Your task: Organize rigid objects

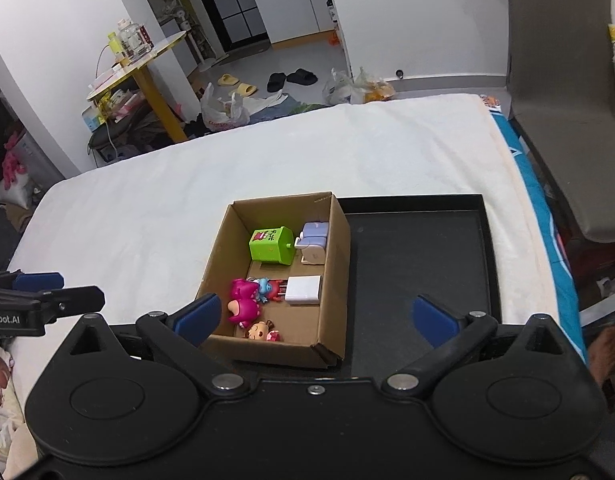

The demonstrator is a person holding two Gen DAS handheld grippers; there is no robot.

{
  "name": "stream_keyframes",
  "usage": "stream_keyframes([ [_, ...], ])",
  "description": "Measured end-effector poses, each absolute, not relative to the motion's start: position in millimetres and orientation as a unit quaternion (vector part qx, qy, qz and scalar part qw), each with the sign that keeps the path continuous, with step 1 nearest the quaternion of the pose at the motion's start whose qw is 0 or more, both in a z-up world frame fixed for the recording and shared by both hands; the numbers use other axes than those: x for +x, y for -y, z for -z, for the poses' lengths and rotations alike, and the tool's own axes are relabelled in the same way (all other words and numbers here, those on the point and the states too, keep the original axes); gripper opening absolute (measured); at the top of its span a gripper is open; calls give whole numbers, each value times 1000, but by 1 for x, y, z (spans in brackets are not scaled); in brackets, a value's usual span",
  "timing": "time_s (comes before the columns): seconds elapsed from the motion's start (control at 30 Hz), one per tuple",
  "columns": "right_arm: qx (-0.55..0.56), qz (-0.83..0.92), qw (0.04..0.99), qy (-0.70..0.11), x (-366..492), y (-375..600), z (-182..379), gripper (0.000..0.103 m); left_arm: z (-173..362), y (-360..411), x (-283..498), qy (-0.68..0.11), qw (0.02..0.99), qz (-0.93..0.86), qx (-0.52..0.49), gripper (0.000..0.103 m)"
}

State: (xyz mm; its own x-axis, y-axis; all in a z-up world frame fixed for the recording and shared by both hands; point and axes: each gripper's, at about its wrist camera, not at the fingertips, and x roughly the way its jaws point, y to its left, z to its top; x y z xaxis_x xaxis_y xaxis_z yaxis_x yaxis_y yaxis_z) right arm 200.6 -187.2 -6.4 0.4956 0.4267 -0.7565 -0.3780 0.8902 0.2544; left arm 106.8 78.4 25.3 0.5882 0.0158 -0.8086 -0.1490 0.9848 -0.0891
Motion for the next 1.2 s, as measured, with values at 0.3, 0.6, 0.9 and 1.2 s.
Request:
stream_keyframes([
  [0.3, 26, -222, 877, -425, 171, 192, -21, 103, -42, -77, 76, -429, 900, -39, -73, 99],
  [0.6, 36, -212, 892, -398, 143, 197, -48, 103, -65, -76, 48, -399, 913, -43, -74, 100],
  [0.9, 43, -206, 901, -378, 122, 203, -58, 103, -75, -71, 18, -372, 924, -55, -60, 102],
  [1.2, 54, -202, 906, -367, 106, 207, -60, 103, -83, -62, -1, -352, 933, -49, -59, 102],
])
